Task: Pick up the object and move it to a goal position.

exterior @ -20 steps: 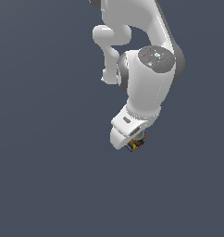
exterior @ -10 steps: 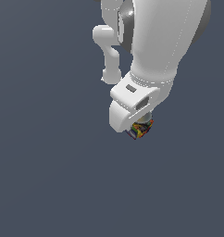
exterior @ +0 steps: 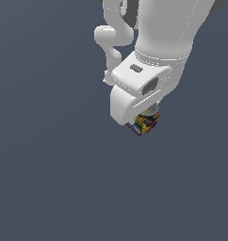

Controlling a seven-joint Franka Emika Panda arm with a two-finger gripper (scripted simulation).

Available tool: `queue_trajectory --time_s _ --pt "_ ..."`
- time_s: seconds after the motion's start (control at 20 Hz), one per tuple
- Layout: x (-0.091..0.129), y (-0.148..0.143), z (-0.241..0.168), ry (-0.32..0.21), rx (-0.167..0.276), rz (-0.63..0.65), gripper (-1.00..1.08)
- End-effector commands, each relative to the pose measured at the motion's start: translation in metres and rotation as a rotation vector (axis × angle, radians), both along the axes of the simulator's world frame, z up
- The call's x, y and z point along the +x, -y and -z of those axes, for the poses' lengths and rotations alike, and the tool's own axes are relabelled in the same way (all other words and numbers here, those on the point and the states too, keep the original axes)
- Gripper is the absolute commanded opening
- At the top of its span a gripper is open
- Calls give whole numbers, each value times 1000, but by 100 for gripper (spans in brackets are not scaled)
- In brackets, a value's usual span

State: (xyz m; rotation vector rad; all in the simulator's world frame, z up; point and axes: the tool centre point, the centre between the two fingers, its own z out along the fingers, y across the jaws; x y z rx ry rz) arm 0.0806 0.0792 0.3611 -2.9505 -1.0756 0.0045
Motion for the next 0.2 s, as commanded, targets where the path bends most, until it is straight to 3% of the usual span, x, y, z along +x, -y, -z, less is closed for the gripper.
queue_trajectory --time_s 0.0,0.15 --pt "1 0 -5 3 0 0 -100" --pt "1 0 -5 3 0 0 -100"
